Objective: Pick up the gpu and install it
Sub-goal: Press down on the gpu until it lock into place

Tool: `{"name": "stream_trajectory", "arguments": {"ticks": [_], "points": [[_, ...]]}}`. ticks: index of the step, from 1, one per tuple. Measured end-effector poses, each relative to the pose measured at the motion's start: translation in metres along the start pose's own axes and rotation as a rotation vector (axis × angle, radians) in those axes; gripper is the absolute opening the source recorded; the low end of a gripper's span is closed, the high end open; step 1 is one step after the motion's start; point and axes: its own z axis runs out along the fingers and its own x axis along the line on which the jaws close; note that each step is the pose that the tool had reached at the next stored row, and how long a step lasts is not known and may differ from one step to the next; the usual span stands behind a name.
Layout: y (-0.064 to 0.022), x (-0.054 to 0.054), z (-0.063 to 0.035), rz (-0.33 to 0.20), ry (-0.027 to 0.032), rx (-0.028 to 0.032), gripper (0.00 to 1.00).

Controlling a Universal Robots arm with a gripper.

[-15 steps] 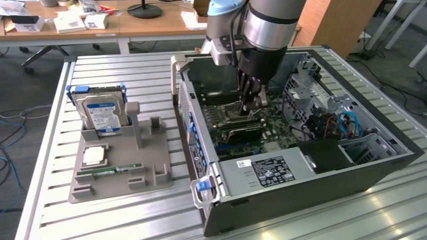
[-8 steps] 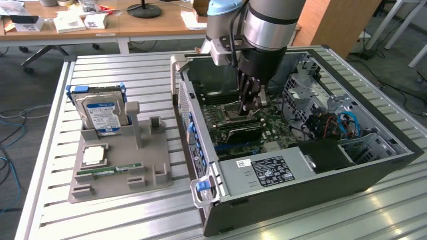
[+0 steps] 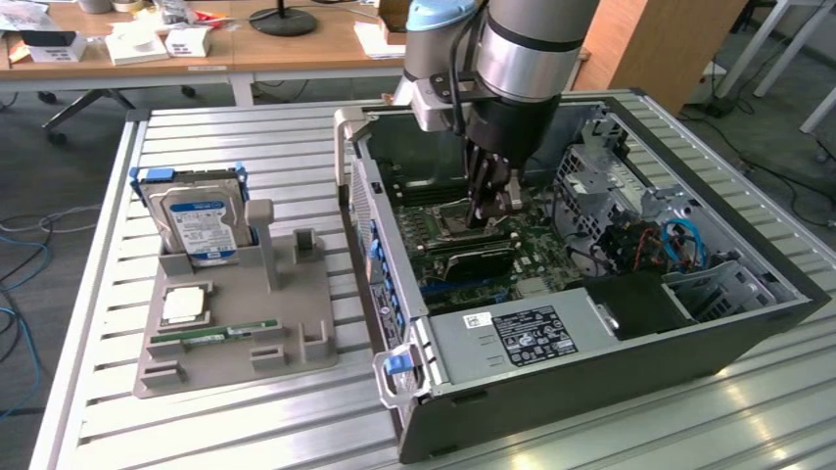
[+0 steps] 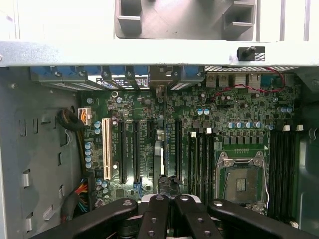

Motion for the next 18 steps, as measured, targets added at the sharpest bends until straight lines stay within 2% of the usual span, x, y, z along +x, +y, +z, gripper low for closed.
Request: {"name": "stream_trajectory", "arguments": {"ticks": [7, 18], "points": [[0.0, 0.0, 0.0018, 0.0, -0.0002, 0.0001, 0.11], [0.0001, 0.0, 0.011, 0.0, -0.0002, 0.0, 0.11]]}}
